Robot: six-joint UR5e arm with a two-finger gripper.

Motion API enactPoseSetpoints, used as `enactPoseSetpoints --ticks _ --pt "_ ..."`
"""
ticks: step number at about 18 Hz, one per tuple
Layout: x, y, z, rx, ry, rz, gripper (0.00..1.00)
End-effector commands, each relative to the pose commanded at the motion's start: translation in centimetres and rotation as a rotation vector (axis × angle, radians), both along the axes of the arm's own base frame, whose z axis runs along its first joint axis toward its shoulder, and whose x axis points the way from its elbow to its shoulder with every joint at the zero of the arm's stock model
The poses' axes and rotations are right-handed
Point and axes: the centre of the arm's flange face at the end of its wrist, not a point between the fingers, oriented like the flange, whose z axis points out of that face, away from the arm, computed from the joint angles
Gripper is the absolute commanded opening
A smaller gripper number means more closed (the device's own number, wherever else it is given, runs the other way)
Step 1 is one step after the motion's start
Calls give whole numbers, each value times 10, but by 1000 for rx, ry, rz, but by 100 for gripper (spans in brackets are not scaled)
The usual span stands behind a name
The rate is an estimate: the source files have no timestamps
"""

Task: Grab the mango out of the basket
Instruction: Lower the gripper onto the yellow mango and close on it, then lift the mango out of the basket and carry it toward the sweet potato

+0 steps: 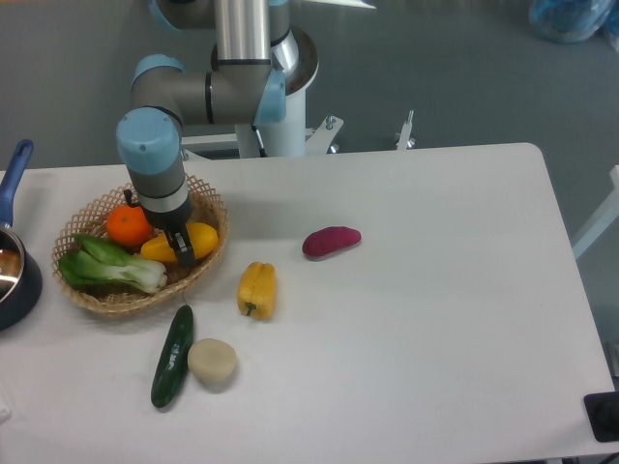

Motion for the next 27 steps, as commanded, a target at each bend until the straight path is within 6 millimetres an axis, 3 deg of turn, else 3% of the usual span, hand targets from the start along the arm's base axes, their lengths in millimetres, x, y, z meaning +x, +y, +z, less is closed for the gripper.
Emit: enactPoseSetpoints --ticks 3,7,10,13,14,15,19,21,24,25,27 --pt "-5 -2 16 30 8 10 50" --pt "-26 -12 50 108 6 64 50" --pt "-46 -13 77 157 37 99 50" --pt "-78 -18 88 176 56 158 50" --pt "-91 -20 90 177 65 177 50" --pt "-119 -31 92 173 85 226 50" --pt "-192 -62 104 141 181 311 50" --pt "-226 -81 101 114 206 327 50" --pt "-266 -65 90 97 205 327 50" --pt "-294 -67 84 89 205 361 50" --pt "-327 -80 90 95 220 411 50"
